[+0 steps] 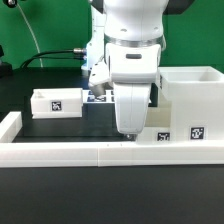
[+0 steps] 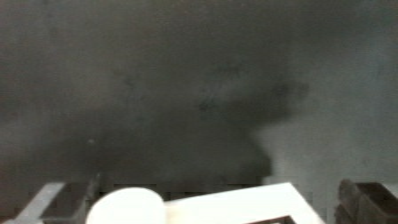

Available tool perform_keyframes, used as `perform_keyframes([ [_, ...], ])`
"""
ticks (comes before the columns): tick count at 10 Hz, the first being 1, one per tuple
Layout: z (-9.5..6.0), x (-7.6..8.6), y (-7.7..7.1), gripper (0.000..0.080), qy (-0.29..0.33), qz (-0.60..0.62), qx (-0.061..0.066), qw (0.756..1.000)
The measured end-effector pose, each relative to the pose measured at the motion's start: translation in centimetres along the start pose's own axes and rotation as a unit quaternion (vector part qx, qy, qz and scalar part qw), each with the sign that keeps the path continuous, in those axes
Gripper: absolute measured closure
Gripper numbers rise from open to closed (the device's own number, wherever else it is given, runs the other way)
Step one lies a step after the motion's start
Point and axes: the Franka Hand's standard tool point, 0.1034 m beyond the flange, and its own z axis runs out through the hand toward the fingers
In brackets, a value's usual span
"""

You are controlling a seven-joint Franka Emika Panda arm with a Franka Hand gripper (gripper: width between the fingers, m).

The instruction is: Assemble drawer

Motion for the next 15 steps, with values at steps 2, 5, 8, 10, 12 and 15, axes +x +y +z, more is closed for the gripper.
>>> perform_keyframes([
  [2,-0.1,-0.6,-0.3,0.0147,0.000,0.004,-0.002,1.000],
  [5,-0.1,-0.8,-0.7,0.0148,-0.001,0.015,-0.002,1.000],
  [8,0.0,-2.1,-0.9,0.0148,0.006,-0.037,0.002,0.999],
  [10,1.2,-3.2,-0.9,0.0148,0.012,-0.079,0.004,0.997],
  [12,1.7,-5.2,-1.0,0.0148,0.017,-0.074,-0.007,0.997],
  [15,0.6,-5.2,-1.6,0.0148,0.012,-0.068,-0.013,0.997],
])
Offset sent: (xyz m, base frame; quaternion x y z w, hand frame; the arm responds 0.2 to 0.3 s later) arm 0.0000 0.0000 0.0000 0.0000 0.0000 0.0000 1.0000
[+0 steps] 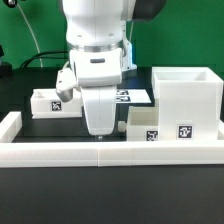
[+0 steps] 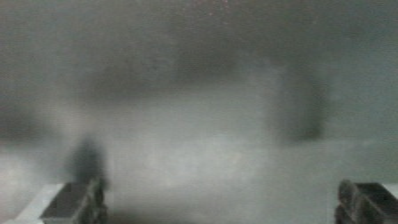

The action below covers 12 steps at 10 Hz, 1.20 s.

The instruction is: Assemble drawer

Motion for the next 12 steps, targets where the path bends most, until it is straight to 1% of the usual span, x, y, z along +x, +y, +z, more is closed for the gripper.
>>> perform_keyframes([
  [2,-0.2,0.9,-0.3,0.0148,-0.002,0.012,0.001,1.000],
  [7,0.1,3.5,-0.5,0.0148,-0.005,0.049,0.005,0.999],
  [11,-0.7,6.7,0.8,0.0148,-0.007,0.061,0.003,0.998],
  [12,-0.8,7.4,1.1,0.0148,-0.007,0.063,0.001,0.998],
])
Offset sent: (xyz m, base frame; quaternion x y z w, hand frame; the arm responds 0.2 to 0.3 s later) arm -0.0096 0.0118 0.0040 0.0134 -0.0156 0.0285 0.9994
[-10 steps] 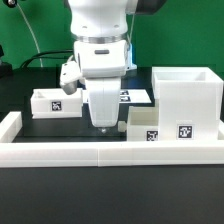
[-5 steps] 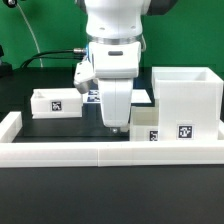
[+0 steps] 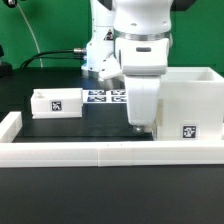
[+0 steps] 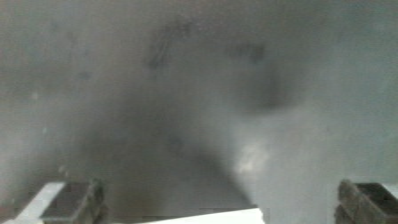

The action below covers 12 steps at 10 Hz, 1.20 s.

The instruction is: Assemble drawer

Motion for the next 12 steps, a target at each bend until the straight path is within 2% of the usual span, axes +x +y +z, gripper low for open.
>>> perform_keyframes([
  [2,-0.1,0.2,0.2,0.0148,-0.003,0.008,0.002,1.000],
  [4,0.0,-1.0,0.1,0.0148,-0.003,-0.001,0.004,1.000],
  [7,-0.3,-4.3,-2.1,0.0148,-0.006,0.006,0.004,1.000],
  [9,-1.0,-5.7,-3.9,0.0148,-0.008,0.010,0.004,1.000],
  [12,-1.4,-8.0,-5.7,0.0148,-0.009,0.019,0.005,1.000],
])
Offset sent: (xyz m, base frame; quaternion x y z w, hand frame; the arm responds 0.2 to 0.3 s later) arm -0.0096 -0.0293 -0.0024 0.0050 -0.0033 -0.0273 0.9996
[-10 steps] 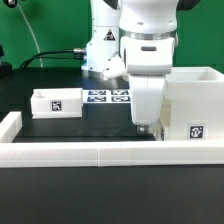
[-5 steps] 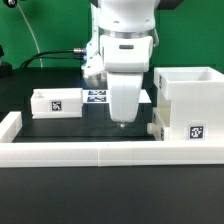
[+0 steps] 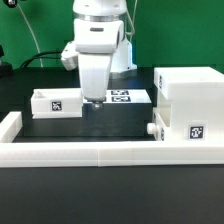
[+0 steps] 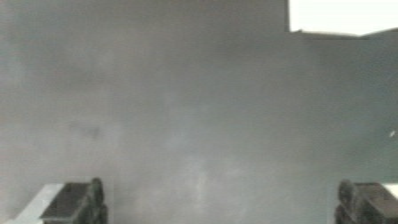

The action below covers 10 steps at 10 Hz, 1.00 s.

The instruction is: Assemble drawer

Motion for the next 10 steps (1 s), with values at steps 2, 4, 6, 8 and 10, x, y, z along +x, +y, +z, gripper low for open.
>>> perform_keyframes([
  [2,0.2,0.4,0.1,0.0148,0.000,0.011,0.002,1.000],
  [4,0.3,0.4,0.0,0.0148,0.001,0.047,0.002,0.999],
  [6,-0.3,-0.3,-0.3,0.0148,0.010,0.153,-0.021,0.988],
  [8,-0.8,-0.8,-2.0,0.0148,0.018,0.266,-0.041,0.963],
  [10,0.3,0.5,-2.3,0.0148,0.028,0.337,-0.027,0.941],
])
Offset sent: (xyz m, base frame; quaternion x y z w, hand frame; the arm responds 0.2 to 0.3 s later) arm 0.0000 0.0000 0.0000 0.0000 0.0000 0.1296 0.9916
